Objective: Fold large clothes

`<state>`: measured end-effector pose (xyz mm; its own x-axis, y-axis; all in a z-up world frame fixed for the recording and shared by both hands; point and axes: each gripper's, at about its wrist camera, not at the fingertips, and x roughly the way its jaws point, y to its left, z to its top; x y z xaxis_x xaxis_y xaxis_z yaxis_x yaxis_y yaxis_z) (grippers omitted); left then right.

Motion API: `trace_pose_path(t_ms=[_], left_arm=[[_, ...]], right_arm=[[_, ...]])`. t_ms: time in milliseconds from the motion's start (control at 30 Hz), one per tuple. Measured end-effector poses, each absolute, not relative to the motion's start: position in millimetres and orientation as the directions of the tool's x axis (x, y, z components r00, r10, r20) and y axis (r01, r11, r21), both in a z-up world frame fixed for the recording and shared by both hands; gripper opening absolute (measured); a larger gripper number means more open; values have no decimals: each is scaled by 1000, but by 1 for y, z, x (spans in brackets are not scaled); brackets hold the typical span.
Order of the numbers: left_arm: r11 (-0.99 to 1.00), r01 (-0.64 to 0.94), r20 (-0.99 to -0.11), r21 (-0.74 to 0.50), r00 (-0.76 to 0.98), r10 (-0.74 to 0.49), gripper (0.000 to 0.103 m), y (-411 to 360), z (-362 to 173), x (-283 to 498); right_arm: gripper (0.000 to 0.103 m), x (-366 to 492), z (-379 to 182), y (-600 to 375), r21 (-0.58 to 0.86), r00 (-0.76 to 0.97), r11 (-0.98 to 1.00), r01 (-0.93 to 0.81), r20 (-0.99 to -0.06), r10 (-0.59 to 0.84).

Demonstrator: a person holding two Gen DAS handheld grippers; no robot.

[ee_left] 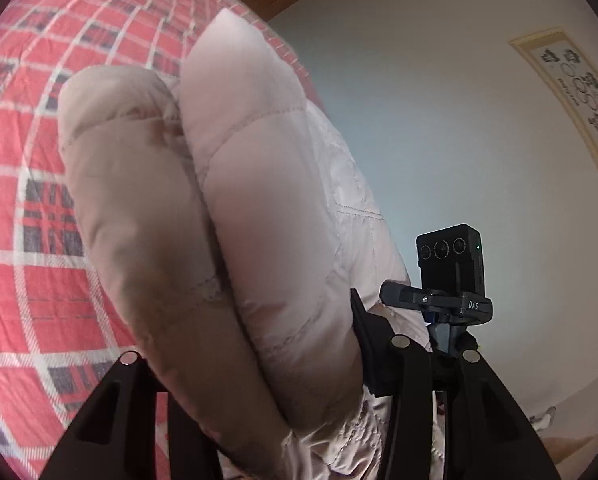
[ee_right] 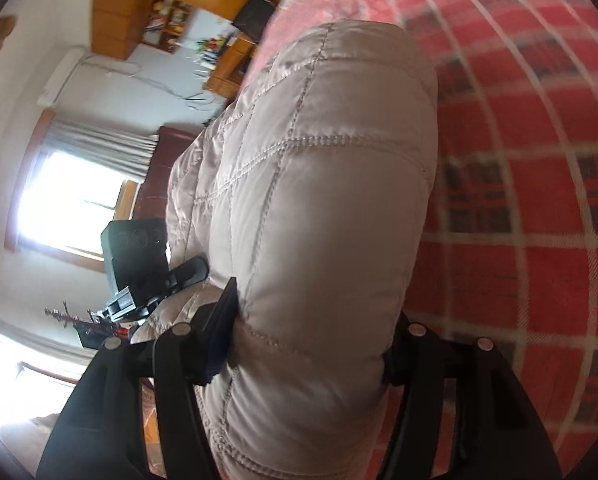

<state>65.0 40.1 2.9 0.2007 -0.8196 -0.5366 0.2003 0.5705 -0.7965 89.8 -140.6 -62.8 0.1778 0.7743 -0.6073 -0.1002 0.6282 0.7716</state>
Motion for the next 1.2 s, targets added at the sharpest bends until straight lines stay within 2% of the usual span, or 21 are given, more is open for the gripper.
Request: trace_pose_path(t_ms=[100,167,233,300,400,433,567,700,833,1000,1200], left_arm=[[570,178,-540,-802,192,-820,50,42,-11,61],[564,167,-534,-809,194,-823,56,49,-17,56],[563,146,-536,-813,191,-823,58,56,-19,63],[578,130,-554,-806,177,-813,61,60,-19,67],[622,93,-603,-777,175,-779,64,71,-1,80],[642,75,-622,-763,187,-761,67,63,6,85],[707,21,-674,-707,282,-683,67,100,42,68],[812,138,-722,-567,392,-571,67,101,107,38],[831,294,-726,-472,404,-556,68,55,142,9],[871,342,-797,-353,377,-472,67,11,119,-2],[890,276,-852,-363,288,-437,70,22,64,4]], right_arm=[[67,84,-84,-145,779,170,621,-85,-603,780],[68,83,-86,-150,788,173,610,-79,-592,787],[77,89,-88,-144,777,170,625,-76,-607,776],[79,89,-85,-143,766,167,639,-63,-624,764],[84,82,-62,-134,705,197,707,-59,-686,700],[84,76,-54,-133,671,211,739,-69,-714,668],[84,45,-18,-124,507,282,854,-119,-807,519],[82,17,17,-112,374,336,912,-170,-847,411],[82,2,24,-104,370,333,911,-184,-848,412],[82,2,10,-101,390,289,907,-159,-860,420],[82,-8,-14,-94,381,228,915,-134,-887,402]])
